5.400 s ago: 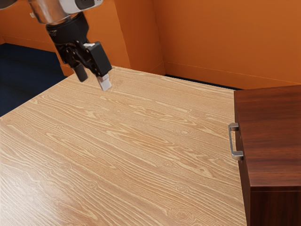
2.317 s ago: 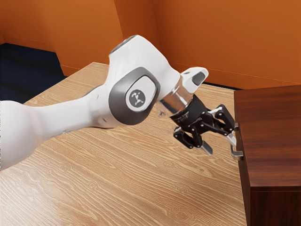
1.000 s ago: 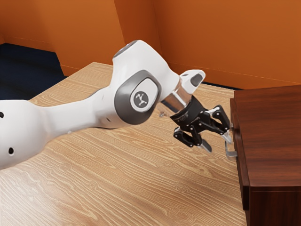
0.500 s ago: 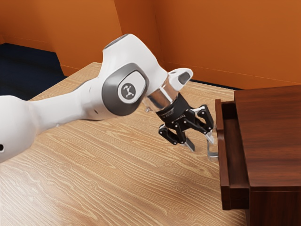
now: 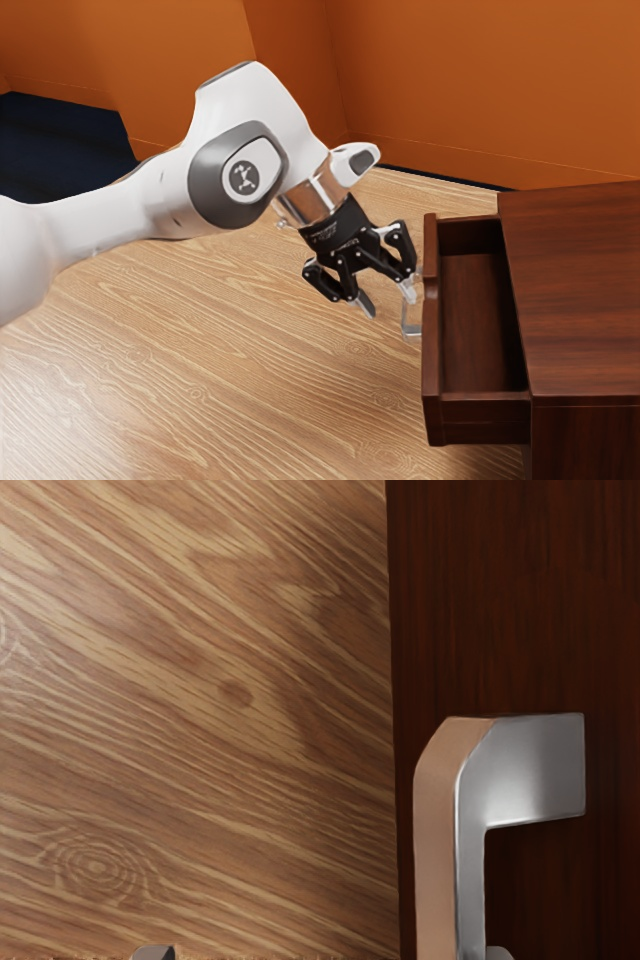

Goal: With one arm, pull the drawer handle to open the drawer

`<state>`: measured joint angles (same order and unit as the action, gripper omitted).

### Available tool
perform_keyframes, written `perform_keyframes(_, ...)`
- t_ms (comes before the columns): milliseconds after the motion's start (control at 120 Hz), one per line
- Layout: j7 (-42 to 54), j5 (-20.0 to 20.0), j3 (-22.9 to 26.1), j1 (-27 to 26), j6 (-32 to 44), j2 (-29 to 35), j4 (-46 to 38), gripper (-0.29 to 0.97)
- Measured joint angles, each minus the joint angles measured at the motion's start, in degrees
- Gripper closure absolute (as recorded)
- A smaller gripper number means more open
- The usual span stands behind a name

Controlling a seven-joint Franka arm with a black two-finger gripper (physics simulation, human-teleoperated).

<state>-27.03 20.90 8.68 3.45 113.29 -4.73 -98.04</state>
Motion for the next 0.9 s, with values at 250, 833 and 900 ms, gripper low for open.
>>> perform_keyframes(250,0.1,-0.9,-1.6,-0.4,-2.8,0.7,-0.1,0.34)
perform_keyframes(833,0.2,-1.8,-3.9,-0.5,-7.0,4.3,-2.9,0.34)
perform_keyframes(900,0.1,-1.8,-4.2,-0.8,-7.3,4.7,-3.2,0.34)
